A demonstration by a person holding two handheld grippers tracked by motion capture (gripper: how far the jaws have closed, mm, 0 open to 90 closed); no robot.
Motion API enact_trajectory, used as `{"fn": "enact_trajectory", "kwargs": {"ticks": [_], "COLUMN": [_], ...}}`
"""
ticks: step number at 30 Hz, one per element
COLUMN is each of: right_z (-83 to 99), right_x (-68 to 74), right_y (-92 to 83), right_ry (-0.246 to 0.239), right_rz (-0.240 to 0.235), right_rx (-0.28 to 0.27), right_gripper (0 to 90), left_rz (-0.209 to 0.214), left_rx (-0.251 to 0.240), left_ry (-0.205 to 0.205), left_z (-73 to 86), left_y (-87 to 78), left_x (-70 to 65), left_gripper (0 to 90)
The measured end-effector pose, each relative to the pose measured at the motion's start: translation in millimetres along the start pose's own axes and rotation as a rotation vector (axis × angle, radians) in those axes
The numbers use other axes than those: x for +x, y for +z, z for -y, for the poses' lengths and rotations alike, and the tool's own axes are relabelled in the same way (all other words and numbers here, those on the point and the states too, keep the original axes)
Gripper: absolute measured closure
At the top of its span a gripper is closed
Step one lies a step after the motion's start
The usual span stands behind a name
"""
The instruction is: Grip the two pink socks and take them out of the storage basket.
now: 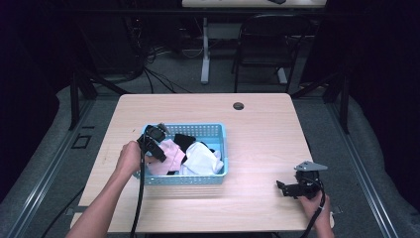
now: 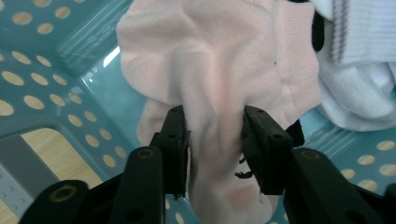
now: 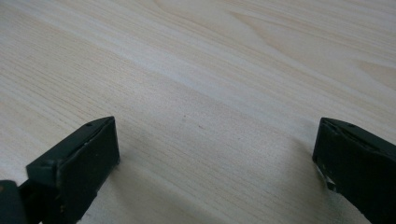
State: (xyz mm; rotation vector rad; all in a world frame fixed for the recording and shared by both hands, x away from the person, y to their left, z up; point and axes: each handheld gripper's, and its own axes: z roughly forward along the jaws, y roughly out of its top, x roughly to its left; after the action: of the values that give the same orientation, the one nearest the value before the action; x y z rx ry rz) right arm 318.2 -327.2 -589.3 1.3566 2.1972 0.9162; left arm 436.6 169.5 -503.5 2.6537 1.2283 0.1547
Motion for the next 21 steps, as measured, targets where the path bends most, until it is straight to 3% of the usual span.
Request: {"fn": "enact_trajectory", "kwargs": {"ticks": [11, 21], "right_z": [-0.1, 0.0], "right_x": [0.0, 0.1], "right_y": [-0.1, 0.0], "right_ry": [0.001, 0.002], "right_rz": [-0.002, -0.001], "right_rx": [0.001, 0.0], "right_gripper": [0.0, 0.0], "left_rz": [-0.004, 0.004], "left_rx": [-0.015, 0.005], "left_ry": [0.002, -0.012], "left_z": [-4.8, -1.4], "left_y": [-16.6, -14.5], "left_x": [-0.3, 4.3], "left_gripper": [73.2, 69.7]}}
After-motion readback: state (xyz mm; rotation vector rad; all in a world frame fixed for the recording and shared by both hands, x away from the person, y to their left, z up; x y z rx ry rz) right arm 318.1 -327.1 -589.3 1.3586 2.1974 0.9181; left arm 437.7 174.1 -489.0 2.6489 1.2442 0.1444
